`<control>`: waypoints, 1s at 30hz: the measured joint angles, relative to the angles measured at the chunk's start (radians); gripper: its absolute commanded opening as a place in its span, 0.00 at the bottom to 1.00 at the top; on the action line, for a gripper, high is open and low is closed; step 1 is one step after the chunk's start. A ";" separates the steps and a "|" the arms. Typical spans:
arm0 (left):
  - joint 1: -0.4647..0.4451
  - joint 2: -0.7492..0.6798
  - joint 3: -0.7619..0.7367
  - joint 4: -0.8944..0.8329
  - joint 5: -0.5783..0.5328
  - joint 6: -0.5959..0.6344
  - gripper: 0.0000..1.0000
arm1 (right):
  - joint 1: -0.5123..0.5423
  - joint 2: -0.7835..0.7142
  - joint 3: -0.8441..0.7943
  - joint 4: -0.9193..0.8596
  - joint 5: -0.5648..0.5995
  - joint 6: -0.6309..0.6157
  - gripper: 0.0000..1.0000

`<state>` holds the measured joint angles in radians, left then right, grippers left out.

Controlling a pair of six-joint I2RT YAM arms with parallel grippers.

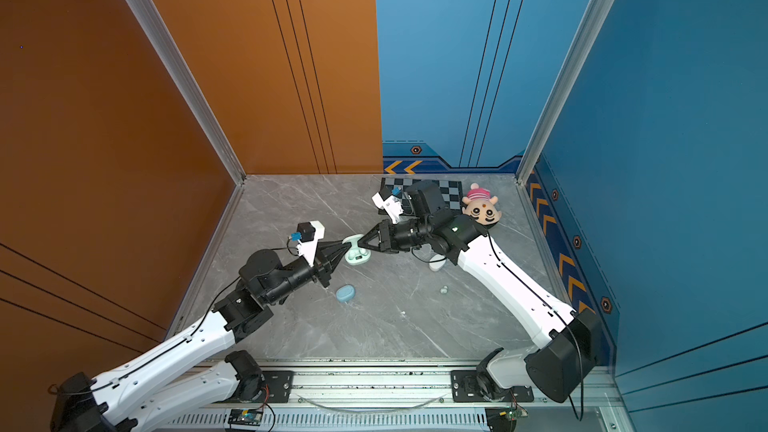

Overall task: Insert the wireless bluetooth earbuds into the charging case
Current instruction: 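Lift the earbud with the right gripper to the case in the left gripper, then press the earbud into a case slot and open the right gripper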

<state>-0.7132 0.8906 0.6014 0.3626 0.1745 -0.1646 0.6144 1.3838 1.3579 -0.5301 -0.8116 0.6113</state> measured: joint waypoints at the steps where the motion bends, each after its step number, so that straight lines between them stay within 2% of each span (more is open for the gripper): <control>1: -0.001 0.000 0.001 0.002 0.000 0.000 0.00 | 0.002 0.002 0.000 0.000 0.000 0.000 0.15; 16: -0.002 0.000 0.001 0.003 -0.010 0.011 0.00 | 0.005 0.002 -0.010 0.010 0.003 -0.011 0.16; 20: -0.004 0.000 0.001 0.003 -0.011 0.011 0.00 | 0.005 0.002 -0.011 0.010 0.003 -0.014 0.21; 23: -0.007 0.002 0.002 0.004 -0.014 0.011 0.00 | 0.005 0.002 -0.011 0.008 0.003 -0.021 0.30; 30: -0.009 0.016 0.004 0.004 -0.018 0.015 0.00 | 0.005 0.002 -0.011 0.008 0.015 -0.031 0.35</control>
<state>-0.7223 0.9070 0.6056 0.3664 0.1566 -0.1497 0.6193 1.3853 1.3472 -0.5224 -0.7963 0.5808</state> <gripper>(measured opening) 0.097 0.338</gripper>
